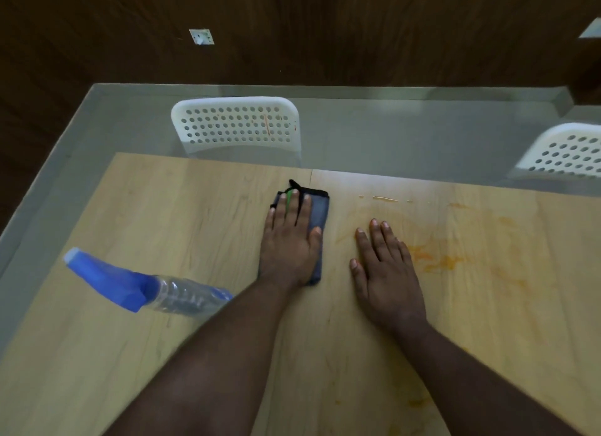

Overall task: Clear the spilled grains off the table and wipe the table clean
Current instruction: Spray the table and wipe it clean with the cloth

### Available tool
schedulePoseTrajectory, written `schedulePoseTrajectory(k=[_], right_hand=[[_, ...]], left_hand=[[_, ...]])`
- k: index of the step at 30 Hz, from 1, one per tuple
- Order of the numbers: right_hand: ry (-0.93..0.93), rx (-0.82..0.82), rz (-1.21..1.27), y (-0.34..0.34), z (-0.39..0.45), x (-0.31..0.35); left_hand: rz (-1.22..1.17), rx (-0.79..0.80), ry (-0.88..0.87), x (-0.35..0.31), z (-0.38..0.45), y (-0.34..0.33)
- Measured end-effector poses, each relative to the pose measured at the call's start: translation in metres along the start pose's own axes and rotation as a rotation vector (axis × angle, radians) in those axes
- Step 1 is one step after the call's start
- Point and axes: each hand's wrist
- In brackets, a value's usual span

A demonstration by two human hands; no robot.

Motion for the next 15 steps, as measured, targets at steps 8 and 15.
schedulePoseTrajectory(k=[8, 15], right_hand=[[-0.001, -0.015, 0.007, -0.006, 0.003, -0.004], [-0.005, -0.015, 0.023, -0.001, 0.0, -0.001]], left_hand=[[0.04, -0.041, 0.037, -0.018, 0.105, -0.017], [-0.026, 0.002, -0.131, -0.027, -0.008, -0.004]])
Point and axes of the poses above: each hand's wrist, its own z-axis towards the middle knuckle, its own y-axis out of the back of the hand, x = y × z, and after that the axes turned 11 degrees about -x, right-handed
